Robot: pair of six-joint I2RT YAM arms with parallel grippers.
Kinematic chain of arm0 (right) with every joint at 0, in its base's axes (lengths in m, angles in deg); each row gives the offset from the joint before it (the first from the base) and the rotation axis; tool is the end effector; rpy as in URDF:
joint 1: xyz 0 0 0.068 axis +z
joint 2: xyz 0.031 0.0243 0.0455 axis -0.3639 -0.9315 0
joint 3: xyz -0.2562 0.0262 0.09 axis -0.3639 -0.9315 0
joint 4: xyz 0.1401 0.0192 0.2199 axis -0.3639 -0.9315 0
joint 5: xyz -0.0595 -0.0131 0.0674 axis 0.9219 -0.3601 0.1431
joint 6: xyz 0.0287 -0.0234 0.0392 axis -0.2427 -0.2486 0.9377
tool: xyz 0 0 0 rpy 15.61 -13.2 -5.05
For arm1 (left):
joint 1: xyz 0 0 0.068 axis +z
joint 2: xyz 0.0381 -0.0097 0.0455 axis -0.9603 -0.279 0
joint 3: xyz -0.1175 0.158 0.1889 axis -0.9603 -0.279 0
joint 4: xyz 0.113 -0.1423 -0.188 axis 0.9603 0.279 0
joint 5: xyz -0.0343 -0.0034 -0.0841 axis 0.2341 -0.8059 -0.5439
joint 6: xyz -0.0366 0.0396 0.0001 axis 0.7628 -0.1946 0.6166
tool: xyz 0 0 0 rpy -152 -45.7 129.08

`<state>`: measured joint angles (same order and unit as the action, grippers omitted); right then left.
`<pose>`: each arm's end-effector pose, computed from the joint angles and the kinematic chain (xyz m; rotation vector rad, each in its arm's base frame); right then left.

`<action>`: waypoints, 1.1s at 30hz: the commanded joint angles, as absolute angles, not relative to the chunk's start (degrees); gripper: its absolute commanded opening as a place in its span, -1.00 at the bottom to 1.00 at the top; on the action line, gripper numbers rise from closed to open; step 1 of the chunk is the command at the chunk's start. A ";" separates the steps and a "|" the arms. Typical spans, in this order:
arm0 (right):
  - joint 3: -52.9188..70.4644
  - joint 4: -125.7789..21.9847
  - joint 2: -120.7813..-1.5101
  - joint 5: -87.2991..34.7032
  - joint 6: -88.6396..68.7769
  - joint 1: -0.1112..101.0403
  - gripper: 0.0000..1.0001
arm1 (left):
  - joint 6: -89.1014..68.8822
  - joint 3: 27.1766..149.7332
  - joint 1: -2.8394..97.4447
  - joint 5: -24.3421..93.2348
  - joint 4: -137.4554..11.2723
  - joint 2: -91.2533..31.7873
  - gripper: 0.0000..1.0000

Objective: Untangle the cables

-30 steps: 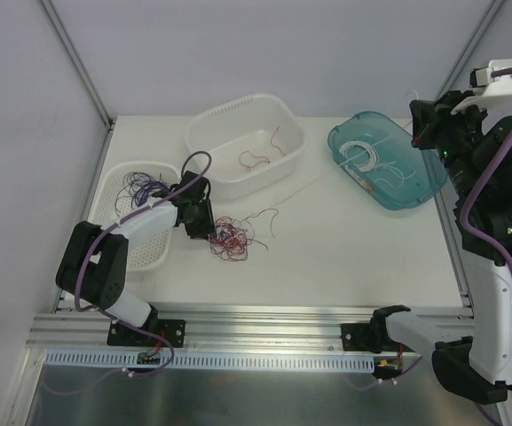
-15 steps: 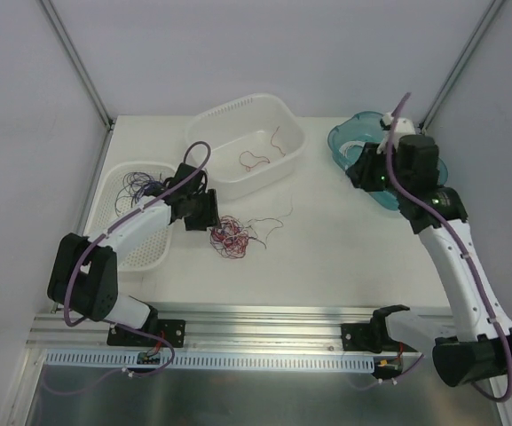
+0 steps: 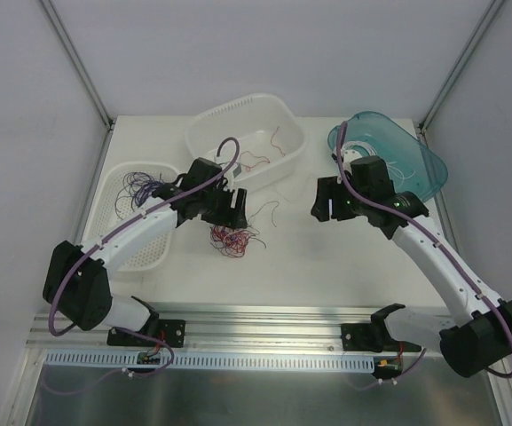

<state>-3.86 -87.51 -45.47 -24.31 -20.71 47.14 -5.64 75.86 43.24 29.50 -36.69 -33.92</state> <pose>0.2171 0.1090 0.3349 -0.6320 2.1696 0.3154 0.2548 -0.1598 0.2698 0.4219 2.3812 -0.6592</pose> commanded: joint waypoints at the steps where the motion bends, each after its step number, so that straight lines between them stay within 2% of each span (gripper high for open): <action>1: -3.93 -78.82 -47.82 -27.71 -17.02 48.05 0.38 | -9.91 80.43 41.99 30.57 -38.22 -36.32 0.36; 5: -8.23 -70.31 -49.49 -27.53 -7.02 49.20 0.38 | -11.66 84.22 40.14 32.86 -38.31 -41.06 0.24; 17: -20.01 -53.35 -52.66 -28.94 6.36 51.40 0.38 | -13.25 88.71 38.03 33.48 -38.22 -53.02 -0.10; 20: -22.12 -48.59 -54.24 -29.73 9.18 51.75 0.37 | -13.25 89.06 37.86 34.01 -38.14 -55.39 -0.24; 21: -22.47 -47.53 -54.94 -29.99 9.88 51.83 0.38 | -13.34 89.23 37.85 34.01 -38.22 -55.75 -0.30; 25: -23.44 -42.52 -58.02 -31.22 12.08 53.15 0.38 | -13.08 89.41 37.50 34.27 -38.14 -55.84 -0.77; 26: -23.62 -40.34 -58.72 -31.40 13.04 53.42 0.38 | -13.08 89.24 37.50 34.27 -38.14 -55.14 -0.96; 33: -22.83 -32.06 -65.92 -34.21 16.82 55.44 0.38 | -11.06 87.83 36.80 33.57 -38.05 -46.98 -1.00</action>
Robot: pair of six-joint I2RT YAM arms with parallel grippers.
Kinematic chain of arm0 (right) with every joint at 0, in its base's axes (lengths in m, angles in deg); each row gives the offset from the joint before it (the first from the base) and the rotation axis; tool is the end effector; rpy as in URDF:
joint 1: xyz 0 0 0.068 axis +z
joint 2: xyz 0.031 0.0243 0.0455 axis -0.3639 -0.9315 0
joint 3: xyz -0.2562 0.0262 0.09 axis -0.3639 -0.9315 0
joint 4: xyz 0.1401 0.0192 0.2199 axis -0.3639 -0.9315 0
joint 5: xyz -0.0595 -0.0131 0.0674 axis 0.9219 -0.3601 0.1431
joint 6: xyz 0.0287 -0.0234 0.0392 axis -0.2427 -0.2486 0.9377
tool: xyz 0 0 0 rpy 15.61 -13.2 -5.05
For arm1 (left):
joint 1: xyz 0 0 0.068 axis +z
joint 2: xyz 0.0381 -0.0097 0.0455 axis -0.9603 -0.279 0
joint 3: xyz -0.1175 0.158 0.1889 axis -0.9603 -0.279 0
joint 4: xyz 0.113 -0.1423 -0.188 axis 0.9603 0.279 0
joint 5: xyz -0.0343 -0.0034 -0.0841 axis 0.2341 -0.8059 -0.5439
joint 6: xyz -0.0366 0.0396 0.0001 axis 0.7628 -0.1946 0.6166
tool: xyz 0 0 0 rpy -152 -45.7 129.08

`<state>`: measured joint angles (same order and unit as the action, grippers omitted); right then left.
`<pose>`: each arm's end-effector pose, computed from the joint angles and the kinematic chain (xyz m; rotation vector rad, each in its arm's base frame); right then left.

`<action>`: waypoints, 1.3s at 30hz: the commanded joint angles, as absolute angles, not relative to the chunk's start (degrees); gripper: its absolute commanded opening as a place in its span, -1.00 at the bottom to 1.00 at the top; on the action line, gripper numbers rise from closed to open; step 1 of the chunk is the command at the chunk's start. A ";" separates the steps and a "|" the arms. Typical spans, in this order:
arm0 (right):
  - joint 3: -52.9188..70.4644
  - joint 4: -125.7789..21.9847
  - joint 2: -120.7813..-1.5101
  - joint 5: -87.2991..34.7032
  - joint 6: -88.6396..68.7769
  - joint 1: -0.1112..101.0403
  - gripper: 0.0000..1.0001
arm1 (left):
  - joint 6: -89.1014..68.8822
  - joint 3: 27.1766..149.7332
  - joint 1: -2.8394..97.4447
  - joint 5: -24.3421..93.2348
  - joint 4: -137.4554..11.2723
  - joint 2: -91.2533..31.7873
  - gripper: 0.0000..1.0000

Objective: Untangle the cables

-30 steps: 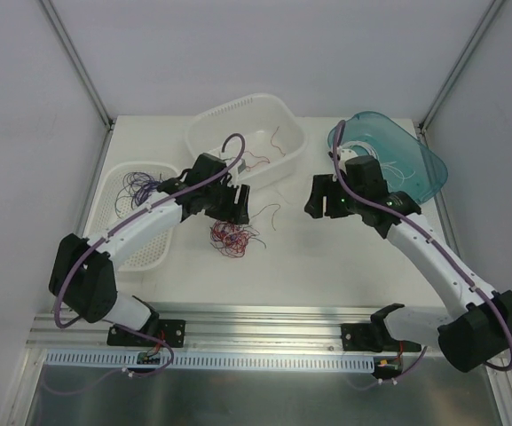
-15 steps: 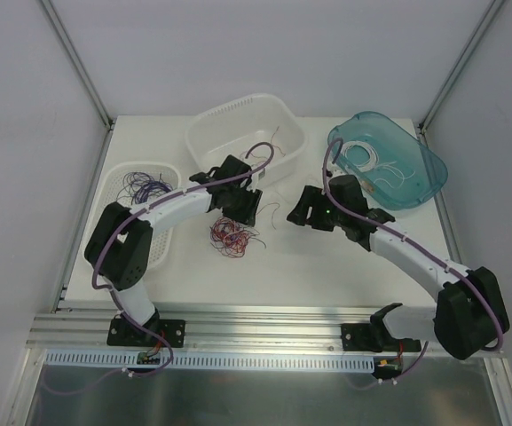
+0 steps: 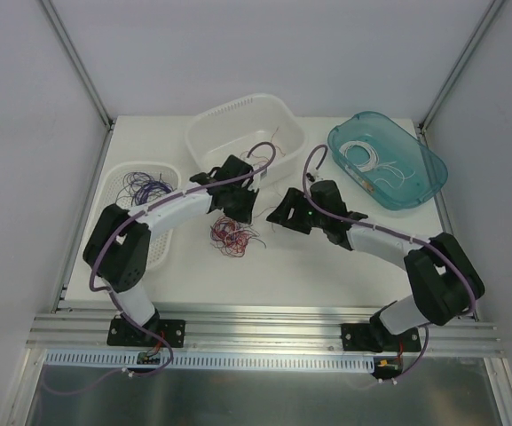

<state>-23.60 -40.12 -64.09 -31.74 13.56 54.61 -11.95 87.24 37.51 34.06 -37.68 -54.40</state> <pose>0.2561 0.1779 0.2079 -0.2035 2.1951 0.8890 0.2999 -0.2267 0.2202 0.6487 2.4640 -0.5159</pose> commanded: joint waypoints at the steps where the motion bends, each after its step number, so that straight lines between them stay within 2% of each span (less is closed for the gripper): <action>1: -22.65 -30.05 -67.41 -35.08 17.00 55.96 0.38 | -10.27 87.65 36.63 33.31 -38.05 -45.92 -1.00; 10: -18.87 -22.50 -77.17 -37.38 19.11 59.65 0.38 | -6.40 88.35 35.92 29.44 -38.05 -39.67 -1.00; 13: -18.44 -18.97 -80.87 -38.78 20.34 59.92 0.29 | -5.26 89.76 35.66 27.77 -38.05 -38.18 -1.00; 19: -22.12 -21.32 -80.80 -35.19 21.05 59.14 -0.31 | -5.51 93.01 35.83 33.10 -37.70 -32.56 -1.00; 20: -22.82 -22.38 -80.18 -34.40 21.05 58.70 -0.51 | -5.60 93.54 35.92 34.26 -37.17 -30.90 -1.00; 22: -25.46 -25.88 -77.99 -32.37 20.61 57.03 -0.73 | -5.61 95.64 36.71 35.93 -36.64 -29.48 -1.00; 23: -26.60 -26.86 -76.84 -31.93 20.35 56.33 -0.77 | -5.52 96.26 37.15 37.33 -36.03 -28.17 -1.00; 32: -32.06 -47.33 -61.65 -22.71 11.91 48.68 -0.80 | -3.50 103.12 46.99 40.42 -32.08 -22.36 -1.00; 39: -31.88 -61.47 -55.48 -16.75 9.18 42.97 -0.80 | -3.67 109.09 53.31 44.36 -28.12 -21.04 -1.00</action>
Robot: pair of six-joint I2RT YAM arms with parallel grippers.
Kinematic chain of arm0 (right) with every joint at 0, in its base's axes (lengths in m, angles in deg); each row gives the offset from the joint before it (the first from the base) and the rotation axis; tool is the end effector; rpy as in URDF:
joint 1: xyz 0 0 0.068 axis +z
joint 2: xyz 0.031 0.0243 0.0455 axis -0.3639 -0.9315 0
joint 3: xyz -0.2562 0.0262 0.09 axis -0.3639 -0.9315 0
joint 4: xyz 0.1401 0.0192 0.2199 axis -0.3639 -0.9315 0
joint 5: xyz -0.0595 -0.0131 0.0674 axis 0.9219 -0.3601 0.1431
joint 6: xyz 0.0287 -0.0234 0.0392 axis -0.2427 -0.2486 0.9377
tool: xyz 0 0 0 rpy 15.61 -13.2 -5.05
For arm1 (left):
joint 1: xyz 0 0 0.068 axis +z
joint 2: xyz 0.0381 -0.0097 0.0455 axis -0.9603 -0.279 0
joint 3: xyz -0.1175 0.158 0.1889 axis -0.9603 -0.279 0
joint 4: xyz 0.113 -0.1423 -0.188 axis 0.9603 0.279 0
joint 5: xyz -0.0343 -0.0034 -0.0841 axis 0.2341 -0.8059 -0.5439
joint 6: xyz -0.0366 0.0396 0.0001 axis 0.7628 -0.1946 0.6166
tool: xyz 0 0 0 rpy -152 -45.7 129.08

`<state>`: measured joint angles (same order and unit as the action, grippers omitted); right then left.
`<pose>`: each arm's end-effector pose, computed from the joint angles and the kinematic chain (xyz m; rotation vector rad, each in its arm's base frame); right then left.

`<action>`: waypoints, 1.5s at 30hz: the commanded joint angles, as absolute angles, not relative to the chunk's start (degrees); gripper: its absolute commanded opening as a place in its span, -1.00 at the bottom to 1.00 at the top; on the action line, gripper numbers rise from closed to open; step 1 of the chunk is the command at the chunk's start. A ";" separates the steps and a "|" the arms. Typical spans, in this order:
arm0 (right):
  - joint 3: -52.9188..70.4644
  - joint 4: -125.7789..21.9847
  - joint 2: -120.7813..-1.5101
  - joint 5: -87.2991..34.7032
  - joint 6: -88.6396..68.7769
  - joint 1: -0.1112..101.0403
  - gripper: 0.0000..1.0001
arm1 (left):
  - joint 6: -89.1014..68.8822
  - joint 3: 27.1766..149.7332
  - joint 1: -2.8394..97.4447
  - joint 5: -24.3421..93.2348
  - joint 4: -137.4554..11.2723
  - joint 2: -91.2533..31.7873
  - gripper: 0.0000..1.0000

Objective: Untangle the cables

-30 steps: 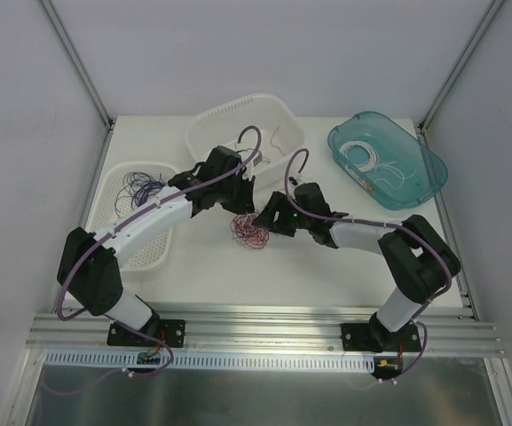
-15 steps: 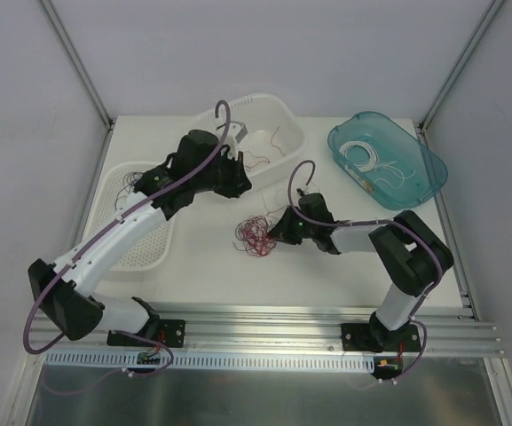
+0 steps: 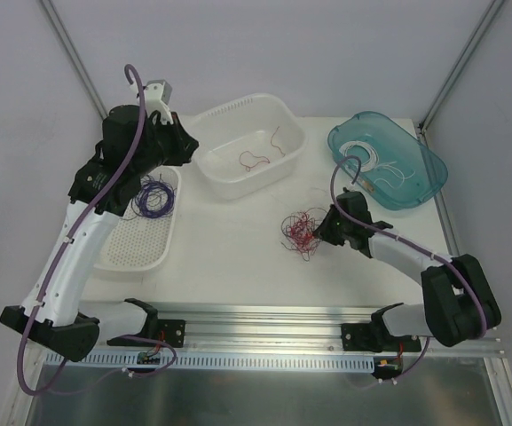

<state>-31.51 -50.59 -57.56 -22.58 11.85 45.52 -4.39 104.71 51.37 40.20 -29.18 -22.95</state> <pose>0.2423 0.1117 0.1788 0.0545 2.3544 0.5444 0.2222 -0.0933 0.4760 0.1132 1.8085 -0.5357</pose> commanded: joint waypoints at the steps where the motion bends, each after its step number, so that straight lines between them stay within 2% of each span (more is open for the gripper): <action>1: -31.88 -62.54 -55.13 -16.38 9.18 42.35 -0.79 | -3.67 109.79 53.67 45.33 -27.07 -21.04 -1.00; 14: -27.40 -78.36 -49.50 -10.93 7.60 31.54 -0.67 | -5.69 119.64 59.03 59.48 -18.36 -24.37 -1.00; 19: -24.50 -82.41 -48.01 -8.64 5.06 30.57 -0.48 | -6.39 119.56 59.48 59.23 -17.40 -24.81 -1.00; 23: -19.95 -83.82 -46.07 -9.25 0.84 31.18 -0.16 | -5.43 116.93 59.39 47.93 -18.01 -24.64 -1.00; 24: -18.80 -84.52 -45.72 -9.34 -0.30 32.14 0.00 | -4.56 116.22 59.30 44.76 -18.27 -24.64 -1.00; 25: -17.74 -84.87 -45.55 -9.25 -1.53 32.93 0.08 | -4.20 115.43 59.13 38.03 -18.71 -24.73 -1.00; 28: -13.26 -84.70 -44.32 -9.87 -7.76 36.97 0.28 | -3.50 112.53 57.81 29.73 -20.82 -24.73 -1.00; 38: -5.17 -72.06 -41.15 -25.15 -20.52 48.05 0.44 | -9.03 117.53 53.94 18.98 -23.45 -23.76 -1.00; 45: -4.28 -65.19 -39.57 -30.61 -21.32 49.55 0.60 | -8.25 124.47 53.85 14.77 -27.67 -24.72 -1.00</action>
<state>-6.66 -70.85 -41.69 -26.16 -19.20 49.04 -7.71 120.03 54.25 19.88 -22.68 -25.48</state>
